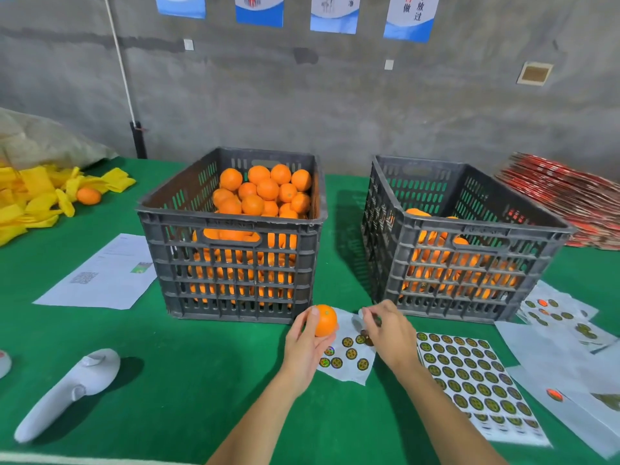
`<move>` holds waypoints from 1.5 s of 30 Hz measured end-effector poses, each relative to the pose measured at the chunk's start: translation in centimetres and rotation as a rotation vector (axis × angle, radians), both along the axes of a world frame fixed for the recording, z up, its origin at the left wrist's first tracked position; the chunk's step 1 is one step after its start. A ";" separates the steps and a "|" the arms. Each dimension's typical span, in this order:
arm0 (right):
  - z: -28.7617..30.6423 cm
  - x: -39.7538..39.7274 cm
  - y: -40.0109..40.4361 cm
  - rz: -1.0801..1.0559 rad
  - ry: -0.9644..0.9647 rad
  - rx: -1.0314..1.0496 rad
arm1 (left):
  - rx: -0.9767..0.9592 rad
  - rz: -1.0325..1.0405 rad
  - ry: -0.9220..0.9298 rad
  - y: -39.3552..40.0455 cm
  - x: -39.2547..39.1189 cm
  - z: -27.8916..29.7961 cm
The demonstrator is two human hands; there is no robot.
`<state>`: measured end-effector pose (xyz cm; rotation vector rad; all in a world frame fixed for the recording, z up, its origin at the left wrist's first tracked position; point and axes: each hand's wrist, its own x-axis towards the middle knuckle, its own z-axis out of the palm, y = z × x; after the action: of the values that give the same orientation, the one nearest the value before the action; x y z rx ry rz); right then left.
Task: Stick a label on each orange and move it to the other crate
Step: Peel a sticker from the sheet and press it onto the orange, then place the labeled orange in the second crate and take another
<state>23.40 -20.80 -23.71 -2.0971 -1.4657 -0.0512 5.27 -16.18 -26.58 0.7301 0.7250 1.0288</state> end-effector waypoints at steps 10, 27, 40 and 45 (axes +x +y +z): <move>6.1 -3.0 -0.1 0.259 -0.256 0.357 | 0.063 -0.056 -0.116 0.2 1.9 5.0; 21.1 1.4 1.7 0.179 -0.436 0.466 | 0.605 -0.183 0.201 4.4 5.3 23.9; 20.9 8.4 3.6 -0.169 -0.393 0.247 | 0.951 0.088 1.068 14.0 -5.9 24.5; 21.6 2.9 6.4 0.033 -0.407 0.373 | 0.742 -0.169 1.420 17.8 -8.6 24.6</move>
<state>26.34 -14.39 -2.15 -1.8207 -1.5698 -0.7195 -3.29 1.64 -1.93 2.2079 1.4370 0.4600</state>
